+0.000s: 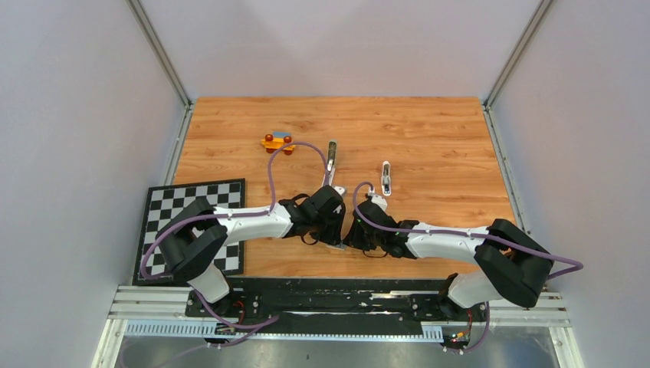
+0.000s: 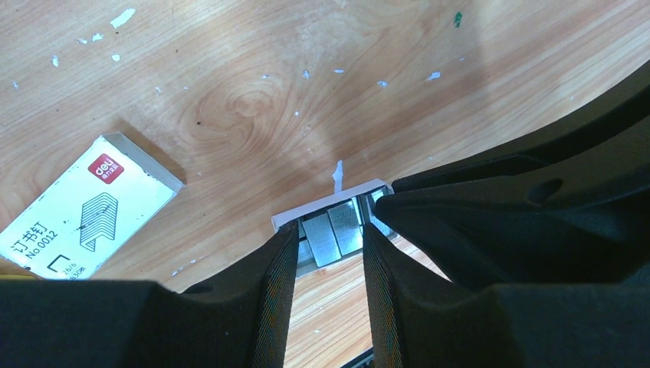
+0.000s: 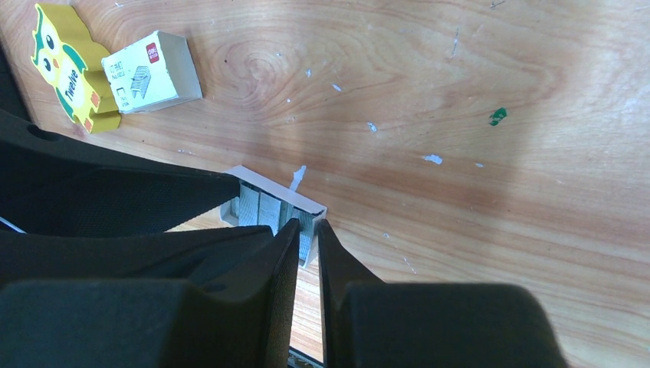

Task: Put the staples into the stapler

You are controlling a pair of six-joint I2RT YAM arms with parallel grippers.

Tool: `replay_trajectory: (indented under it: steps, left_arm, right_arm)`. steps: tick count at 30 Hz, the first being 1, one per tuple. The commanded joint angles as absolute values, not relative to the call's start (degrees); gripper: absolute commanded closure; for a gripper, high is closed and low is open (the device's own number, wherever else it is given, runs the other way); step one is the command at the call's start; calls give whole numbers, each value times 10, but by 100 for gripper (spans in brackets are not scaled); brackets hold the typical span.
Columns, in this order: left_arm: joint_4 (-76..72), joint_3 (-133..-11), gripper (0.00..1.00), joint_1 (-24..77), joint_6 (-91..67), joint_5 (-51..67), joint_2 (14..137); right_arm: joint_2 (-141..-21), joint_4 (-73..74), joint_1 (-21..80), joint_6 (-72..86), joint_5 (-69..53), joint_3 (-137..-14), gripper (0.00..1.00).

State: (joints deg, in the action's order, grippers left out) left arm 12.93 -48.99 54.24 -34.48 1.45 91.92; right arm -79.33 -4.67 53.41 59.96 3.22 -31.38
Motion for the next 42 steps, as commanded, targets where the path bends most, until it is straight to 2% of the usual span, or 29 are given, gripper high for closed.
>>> replay_trajectory:
  steps: [1,42]
  left_arm:
    - [139,-507,61,551,-343,1,932]
    - [208,-543,66,566,-320,-77,954]
  right_arm:
    - [-796,-17,547,588,43,-313,83]
    - [-795,-15,548,589,47,-312,83]
